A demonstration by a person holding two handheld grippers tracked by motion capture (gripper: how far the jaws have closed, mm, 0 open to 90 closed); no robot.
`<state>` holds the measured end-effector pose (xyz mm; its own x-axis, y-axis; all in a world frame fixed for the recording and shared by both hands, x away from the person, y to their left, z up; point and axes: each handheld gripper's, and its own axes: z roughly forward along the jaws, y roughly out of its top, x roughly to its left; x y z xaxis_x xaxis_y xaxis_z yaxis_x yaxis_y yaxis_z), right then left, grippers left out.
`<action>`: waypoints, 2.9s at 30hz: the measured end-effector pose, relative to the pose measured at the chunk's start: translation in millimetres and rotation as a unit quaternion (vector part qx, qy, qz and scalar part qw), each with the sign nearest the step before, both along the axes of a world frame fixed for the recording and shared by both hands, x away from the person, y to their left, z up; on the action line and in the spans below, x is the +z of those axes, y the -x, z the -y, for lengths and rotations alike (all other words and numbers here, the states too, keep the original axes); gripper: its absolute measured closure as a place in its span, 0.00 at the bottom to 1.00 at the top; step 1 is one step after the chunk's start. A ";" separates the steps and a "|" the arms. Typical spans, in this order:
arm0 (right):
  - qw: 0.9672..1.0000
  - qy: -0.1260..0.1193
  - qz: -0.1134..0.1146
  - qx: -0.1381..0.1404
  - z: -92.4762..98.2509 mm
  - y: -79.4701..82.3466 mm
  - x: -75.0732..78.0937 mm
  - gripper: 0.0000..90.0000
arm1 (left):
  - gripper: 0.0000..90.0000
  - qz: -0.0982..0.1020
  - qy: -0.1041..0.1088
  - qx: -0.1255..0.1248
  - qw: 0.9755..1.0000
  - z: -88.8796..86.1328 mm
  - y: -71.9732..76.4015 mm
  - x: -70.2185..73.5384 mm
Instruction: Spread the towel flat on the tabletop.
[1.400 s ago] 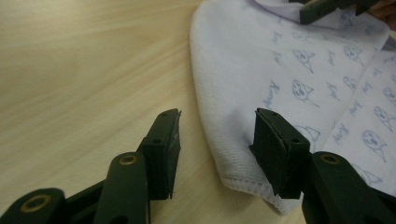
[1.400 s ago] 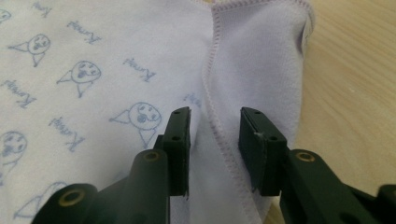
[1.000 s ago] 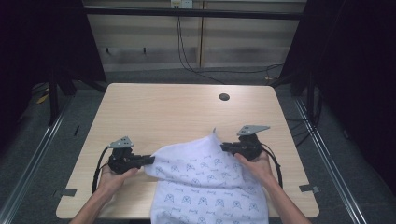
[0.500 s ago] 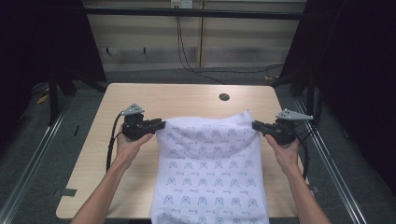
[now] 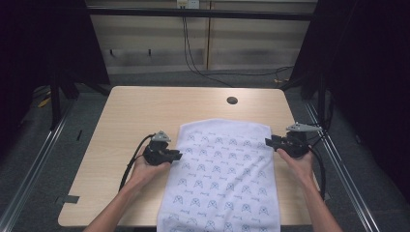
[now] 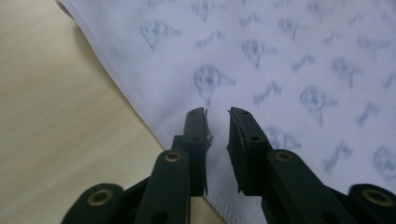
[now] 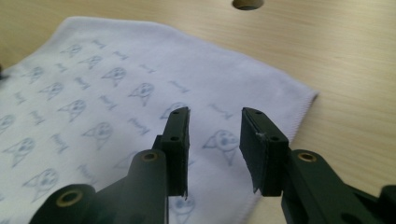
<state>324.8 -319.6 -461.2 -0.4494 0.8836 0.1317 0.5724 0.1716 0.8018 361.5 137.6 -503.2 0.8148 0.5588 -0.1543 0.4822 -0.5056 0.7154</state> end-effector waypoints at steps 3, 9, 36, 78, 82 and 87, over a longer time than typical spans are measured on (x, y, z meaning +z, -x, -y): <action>0.999 0.002 -0.013 0.029 -7.4 7.4 -3.7 0.72 | 0.99 -0.003 -0.016 -0.009 1.000 -1.5 8.8 3.1; 0.995 0.033 -0.051 0.080 -29.1 20.0 -22.2 0.73 | 0.99 -0.026 0.002 -0.028 0.999 -16.5 28.6 2.4; 0.986 0.048 -0.081 0.134 -49.0 57.7 -37.7 0.98 | 0.98 -0.025 0.012 -0.005 1.000 -31.7 30.9 0.8; 0.994 0.014 -0.035 0.105 -43.6 40.8 -18.7 0.77 | 0.79 -0.035 0.027 -0.119 0.992 18.7 41.9 6.6; 0.994 0.014 -0.034 0.106 -44.6 41.8 -18.3 0.75 | 0.74 -0.037 0.045 -0.117 0.991 15.0 39.8 11.7; 0.994 0.013 -0.033 0.103 -43.2 40.8 -18.3 0.74 | 0.80 -0.012 0.077 -0.043 0.996 -7.1 20.4 20.0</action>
<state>284.0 -276.4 -479.5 -0.6121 0.7772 0.1460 0.5749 0.3106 0.7570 341.0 144.7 -483.1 0.8540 0.4549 -0.2524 0.4591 -0.4307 0.7770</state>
